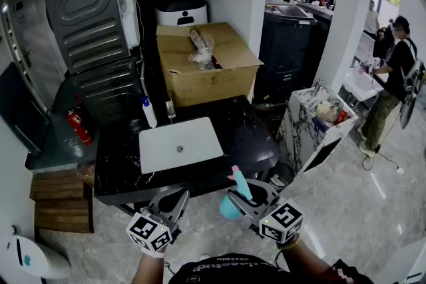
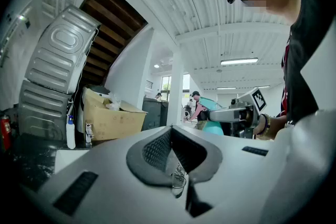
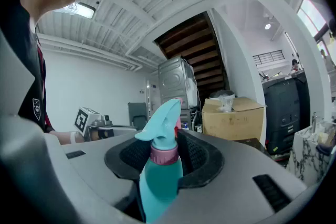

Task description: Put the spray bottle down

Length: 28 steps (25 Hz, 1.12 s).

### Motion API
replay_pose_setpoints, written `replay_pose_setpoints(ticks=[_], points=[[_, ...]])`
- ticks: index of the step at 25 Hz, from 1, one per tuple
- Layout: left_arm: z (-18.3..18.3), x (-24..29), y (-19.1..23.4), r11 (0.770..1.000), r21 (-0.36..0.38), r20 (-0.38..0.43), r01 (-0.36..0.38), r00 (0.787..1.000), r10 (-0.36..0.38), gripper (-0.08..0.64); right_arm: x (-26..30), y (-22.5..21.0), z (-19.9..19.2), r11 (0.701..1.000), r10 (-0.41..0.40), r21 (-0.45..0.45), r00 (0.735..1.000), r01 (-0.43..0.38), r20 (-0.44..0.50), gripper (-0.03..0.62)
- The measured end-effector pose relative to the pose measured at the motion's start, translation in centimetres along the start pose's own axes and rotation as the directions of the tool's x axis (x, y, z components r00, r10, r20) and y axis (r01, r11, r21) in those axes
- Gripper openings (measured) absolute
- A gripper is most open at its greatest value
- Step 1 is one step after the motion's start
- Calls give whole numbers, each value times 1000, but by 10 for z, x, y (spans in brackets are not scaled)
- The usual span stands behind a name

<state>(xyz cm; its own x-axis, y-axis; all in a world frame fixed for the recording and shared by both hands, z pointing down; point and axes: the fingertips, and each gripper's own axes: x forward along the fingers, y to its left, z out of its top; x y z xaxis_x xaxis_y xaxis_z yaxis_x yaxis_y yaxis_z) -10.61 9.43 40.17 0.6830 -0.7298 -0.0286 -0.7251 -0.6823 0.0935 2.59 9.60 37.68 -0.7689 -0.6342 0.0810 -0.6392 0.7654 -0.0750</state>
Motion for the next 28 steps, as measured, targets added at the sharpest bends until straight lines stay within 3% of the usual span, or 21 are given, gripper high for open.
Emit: replay_pose_setpoints(ticks=[18,28], points=[[-2,-5,-13,1000,4,5,-11,1000,11,14,-9,-5,-5,998,-28,-50,999,26,-32,170],[-5,3,-18,999,-8,0,-40,999,40,15,-17,-17,-7,1000,-18,-3,1000,18,-20,169]])
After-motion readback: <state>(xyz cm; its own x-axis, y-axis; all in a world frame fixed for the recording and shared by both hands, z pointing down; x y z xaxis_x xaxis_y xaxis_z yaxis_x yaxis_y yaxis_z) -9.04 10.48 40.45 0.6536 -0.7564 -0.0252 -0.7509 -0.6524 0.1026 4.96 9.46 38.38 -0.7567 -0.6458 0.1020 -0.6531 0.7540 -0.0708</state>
